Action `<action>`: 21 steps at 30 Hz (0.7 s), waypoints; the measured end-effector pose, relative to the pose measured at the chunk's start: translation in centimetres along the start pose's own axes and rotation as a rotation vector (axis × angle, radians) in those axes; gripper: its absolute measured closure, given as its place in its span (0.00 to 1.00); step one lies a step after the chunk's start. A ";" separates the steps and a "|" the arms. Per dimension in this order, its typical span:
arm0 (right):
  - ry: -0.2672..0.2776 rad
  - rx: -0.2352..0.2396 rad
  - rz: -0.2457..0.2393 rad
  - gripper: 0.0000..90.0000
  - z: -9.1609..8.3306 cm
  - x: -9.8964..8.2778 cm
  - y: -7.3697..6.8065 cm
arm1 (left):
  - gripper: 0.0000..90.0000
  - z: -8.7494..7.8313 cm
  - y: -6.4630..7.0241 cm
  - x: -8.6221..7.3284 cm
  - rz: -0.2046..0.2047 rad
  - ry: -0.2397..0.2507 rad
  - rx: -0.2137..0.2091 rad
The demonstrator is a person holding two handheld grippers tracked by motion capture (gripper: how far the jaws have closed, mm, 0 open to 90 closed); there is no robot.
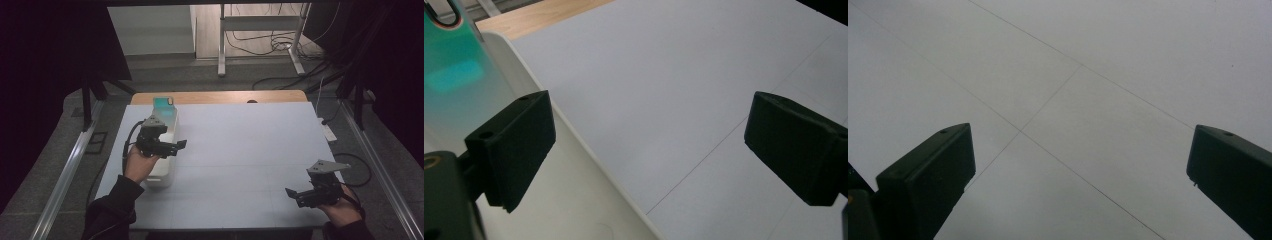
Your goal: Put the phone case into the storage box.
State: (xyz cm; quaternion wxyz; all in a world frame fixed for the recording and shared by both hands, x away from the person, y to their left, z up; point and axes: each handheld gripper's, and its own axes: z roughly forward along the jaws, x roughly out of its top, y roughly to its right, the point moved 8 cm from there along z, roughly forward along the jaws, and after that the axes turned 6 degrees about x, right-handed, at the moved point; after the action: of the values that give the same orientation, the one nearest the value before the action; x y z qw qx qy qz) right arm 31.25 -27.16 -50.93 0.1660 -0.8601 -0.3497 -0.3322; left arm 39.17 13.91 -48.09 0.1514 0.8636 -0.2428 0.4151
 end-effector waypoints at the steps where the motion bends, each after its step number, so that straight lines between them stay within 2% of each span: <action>1: 0.000 0.000 0.000 0.00 0.0 0.0 0.0 | 0.08 -0.1 0.0 -0.1 0.003 0.000 0.000; 9: 0.000 0.002 -0.002 0.00 0.0 0.0 0.0 | 0.08 -0.7 0.2 -0.7 -0.015 0.007 0.007; 12: 0.002 0.002 -0.002 0.00 0.0 0.0 0.0 | 0.08 -0.8 0.4 -0.9 -0.007 0.003 0.010; 17: 0.002 0.001 -0.001 0.00 0.0 0.0 0.0 | 0.09 -1.2 0.9 -1.1 -0.010 0.014 0.000; 21: 0.002 0.002 0.000 0.00 0.0 0.0 0.0 | 0.08 -1.8 1.0 -1.2 -0.029 0.033 -0.010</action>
State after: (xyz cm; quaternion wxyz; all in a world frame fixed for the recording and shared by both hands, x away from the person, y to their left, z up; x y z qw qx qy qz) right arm 31.22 -27.12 -50.90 0.1672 -0.8597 -0.3499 -0.3325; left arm 36.80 14.23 -47.92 0.1658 0.8592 -0.2300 0.4260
